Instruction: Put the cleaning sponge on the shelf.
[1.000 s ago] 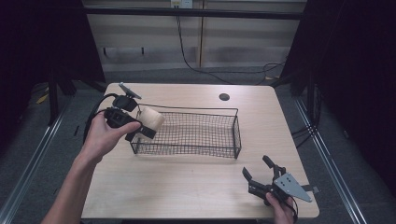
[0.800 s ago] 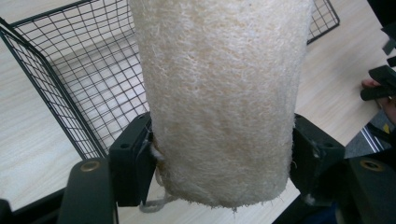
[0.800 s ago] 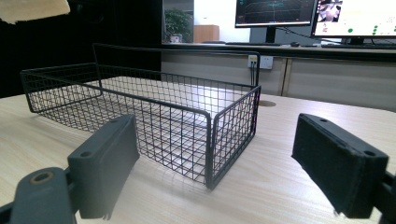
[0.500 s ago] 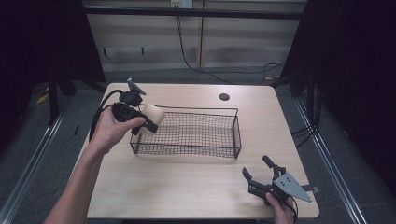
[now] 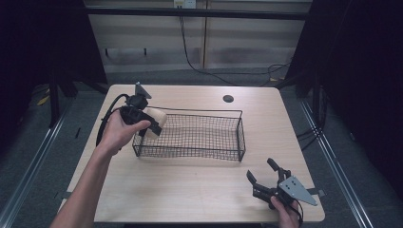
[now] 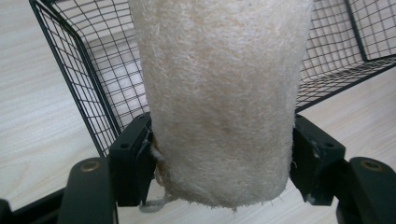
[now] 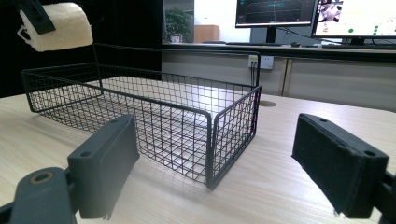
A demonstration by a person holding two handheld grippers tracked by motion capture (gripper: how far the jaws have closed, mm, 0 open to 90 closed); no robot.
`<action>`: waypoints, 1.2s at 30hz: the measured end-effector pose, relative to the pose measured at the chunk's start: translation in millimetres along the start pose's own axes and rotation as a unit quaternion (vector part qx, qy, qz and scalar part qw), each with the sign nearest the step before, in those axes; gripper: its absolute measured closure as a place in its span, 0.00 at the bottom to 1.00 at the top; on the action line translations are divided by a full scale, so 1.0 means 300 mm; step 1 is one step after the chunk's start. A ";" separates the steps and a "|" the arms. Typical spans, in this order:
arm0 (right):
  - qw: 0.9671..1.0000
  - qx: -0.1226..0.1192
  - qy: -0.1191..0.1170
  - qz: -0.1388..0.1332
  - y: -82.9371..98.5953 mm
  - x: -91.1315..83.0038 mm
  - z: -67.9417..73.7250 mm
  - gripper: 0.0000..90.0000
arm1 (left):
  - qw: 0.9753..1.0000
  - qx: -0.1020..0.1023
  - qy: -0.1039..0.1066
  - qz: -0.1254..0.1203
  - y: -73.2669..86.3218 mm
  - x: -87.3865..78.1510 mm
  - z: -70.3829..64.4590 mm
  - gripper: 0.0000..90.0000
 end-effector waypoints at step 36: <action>1.000 0.000 0.002 0.000 0.000 -0.001 0.001 0.15 | 0.998 -0.057 -0.022 0.029 -0.005 0.182 0.065 0.36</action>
Point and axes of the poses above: each handheld gripper's, and its own axes: x roughly forward along the jaws, y roughly out of its underside, z roughly to its left, the point moved 1 cm from there along x, roughly forward along the jaws, and after that the axes turned 11 degrees about y, right-handed, at the moved point
